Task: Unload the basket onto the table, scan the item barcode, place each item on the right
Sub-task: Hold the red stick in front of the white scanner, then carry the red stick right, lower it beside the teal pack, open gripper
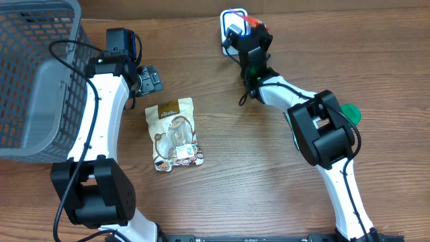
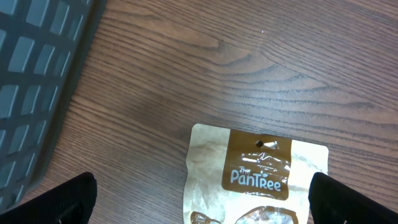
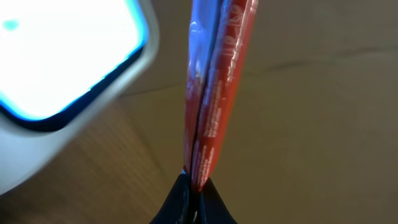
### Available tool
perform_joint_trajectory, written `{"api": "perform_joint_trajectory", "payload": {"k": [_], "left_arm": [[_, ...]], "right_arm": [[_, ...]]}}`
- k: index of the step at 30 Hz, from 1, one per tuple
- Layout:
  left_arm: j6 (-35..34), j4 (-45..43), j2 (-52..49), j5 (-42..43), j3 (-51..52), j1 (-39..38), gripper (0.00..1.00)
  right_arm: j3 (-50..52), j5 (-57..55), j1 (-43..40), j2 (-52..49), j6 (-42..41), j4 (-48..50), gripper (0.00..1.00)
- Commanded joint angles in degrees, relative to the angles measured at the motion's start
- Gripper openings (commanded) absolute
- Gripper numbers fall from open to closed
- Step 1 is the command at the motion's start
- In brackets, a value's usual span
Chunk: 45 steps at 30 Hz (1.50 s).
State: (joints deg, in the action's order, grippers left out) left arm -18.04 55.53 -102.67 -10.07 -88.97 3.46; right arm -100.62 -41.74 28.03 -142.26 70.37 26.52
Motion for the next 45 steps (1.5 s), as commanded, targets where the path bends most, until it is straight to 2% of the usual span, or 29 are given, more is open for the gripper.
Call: {"api": "perform_joint_trajectory", "payload": {"k": [1,7,10,17,24,30,34,45], "left_arm": [[0.0,0.0,-0.6,-0.9,-0.2,-0.2,1.0],[0.0,0.0,-0.6,-0.9,-0.2,-0.2,1.0],[0.0,-0.1,-0.6,-0.9,-0.2,-0.2,1.0],[0.0,0.0,-0.6,-0.9,-0.2,-0.2,1.0],[0.0,0.0,-0.6,-0.9,-0.2,-0.2,1.0],[0.0,0.0,-0.6,-0.9,-0.2,-0.2,1.0],[0.0,0.0,-0.6,-0.9,-0.2,-0.2,1.0],[0.0,0.0,-0.6,-0.9,-0.2,-0.2,1.0]], "right_arm": [[-0.8,-3.0,3.1,2.2,-3.6,0.5,0.03],[-0.8,-0.8,6.0,9.7,-13.0,-5.9,0.03],[-0.8,-0.9,6.4,14.8,-19.4,-12.7,0.03],[-0.8,0.4,6.0,28.2,-41.6,-40.8,0.03],[-0.8,16.2,3.1,34.3,-63.6,-75.3,0.03],[2.0,29.3,-1.1,33.9,-79.7,-95.3,0.04],[7.1,29.4,-3.6,33.9,-81.3,-99.3,0.04],[20.4,29.4,-6.8,33.9,-80.8,-97.3,0.04]]}}
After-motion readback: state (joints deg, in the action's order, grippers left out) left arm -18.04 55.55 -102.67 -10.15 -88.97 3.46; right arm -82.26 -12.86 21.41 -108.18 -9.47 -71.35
